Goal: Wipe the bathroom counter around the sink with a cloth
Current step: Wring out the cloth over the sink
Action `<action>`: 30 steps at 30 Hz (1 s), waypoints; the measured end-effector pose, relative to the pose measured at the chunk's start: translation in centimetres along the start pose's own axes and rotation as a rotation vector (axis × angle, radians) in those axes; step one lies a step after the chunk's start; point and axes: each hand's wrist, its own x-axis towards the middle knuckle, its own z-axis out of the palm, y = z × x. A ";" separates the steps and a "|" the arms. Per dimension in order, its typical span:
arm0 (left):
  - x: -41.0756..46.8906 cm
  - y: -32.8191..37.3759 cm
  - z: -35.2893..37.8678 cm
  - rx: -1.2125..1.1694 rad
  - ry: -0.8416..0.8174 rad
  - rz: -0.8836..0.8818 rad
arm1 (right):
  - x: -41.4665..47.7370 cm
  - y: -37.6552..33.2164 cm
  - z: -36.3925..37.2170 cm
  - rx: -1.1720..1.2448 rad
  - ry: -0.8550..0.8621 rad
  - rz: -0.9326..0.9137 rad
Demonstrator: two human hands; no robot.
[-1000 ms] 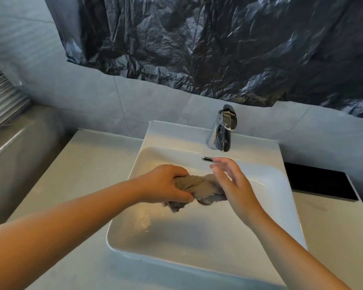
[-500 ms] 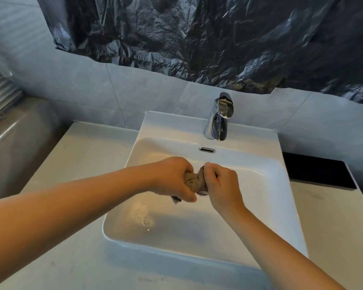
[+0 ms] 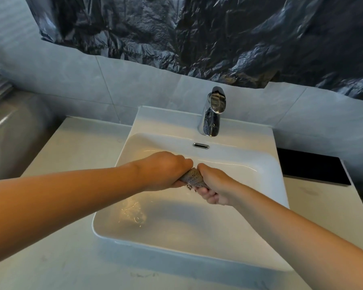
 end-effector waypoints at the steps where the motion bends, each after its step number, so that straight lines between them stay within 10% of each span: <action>1: 0.0 0.1 0.0 -0.034 0.019 -0.043 | 0.0 0.0 -0.1 0.006 0.039 -0.051; 9: -1.0 0.1 -1.8 -1.192 -0.368 -0.415 | -1.8 4.5 -1.4 -0.311 0.439 -0.960; 14: -0.9 0.3 -3.8 -1.394 -0.856 -0.278 | -1.3 4.9 -1.0 -0.313 0.466 -1.407; 30: 0.3 1.2 -5.0 -1.030 -0.706 -0.325 | -1.6 3.8 0.2 -0.046 0.207 -0.946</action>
